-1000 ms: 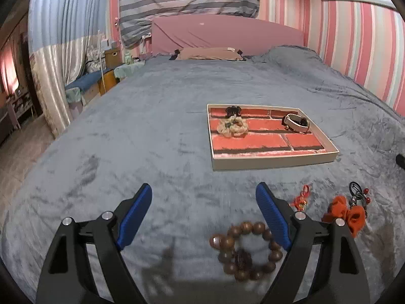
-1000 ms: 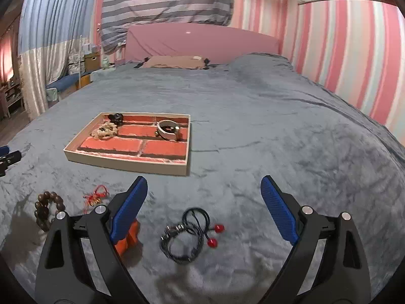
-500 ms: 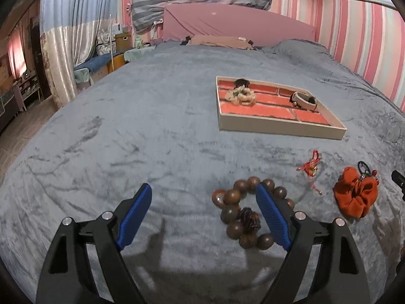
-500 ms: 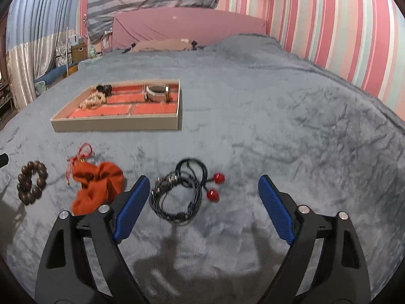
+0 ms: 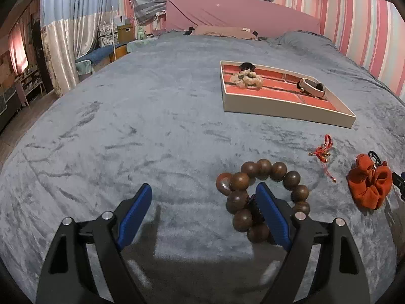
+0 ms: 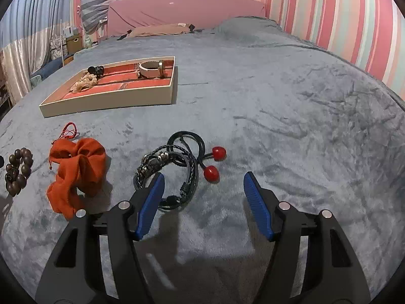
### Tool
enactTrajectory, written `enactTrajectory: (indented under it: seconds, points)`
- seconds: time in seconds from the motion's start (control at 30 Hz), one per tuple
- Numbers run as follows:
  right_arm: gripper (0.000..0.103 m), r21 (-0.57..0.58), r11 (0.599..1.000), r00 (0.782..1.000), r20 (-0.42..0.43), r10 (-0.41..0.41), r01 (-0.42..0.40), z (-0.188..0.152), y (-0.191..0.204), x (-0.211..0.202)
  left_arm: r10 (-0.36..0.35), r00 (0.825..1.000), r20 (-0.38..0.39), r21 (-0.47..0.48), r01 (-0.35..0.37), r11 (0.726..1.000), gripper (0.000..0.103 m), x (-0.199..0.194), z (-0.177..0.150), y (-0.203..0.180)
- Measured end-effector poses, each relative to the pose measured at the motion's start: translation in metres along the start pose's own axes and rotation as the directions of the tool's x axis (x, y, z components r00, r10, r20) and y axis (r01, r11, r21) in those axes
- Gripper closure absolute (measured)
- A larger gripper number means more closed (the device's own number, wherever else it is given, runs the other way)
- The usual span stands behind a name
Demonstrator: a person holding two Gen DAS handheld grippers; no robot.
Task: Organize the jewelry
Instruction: 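Grasp the wooden bead bracelet with the left tool while the right tool grasps the black cord bracelet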
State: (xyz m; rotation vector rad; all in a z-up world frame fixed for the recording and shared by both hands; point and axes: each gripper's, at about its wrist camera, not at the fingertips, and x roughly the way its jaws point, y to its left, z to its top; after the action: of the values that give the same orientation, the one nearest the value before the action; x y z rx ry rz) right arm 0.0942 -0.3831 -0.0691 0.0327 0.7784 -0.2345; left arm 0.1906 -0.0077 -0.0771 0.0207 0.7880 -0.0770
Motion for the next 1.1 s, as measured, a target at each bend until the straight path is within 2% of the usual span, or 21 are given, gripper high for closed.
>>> enactTrajectory:
  seconds: [1.0, 1.1]
  points:
    - [0.056, -0.021, 0.999, 0.998, -0.063, 0.029, -0.031, 0.001, 0.004, 0.024, -0.069, 0.997, -0.042, 0.007, 0.069, 0.998, 0.021, 0.021, 0.002, -0.006]
    - [0.061, -0.025, 0.999, 0.997, -0.077, 0.032, -0.034, 0.002, 0.006, 0.029, -0.074, 0.996, -0.051, 0.007, 0.075, 0.997, 0.022, 0.024, 0.003, -0.007]
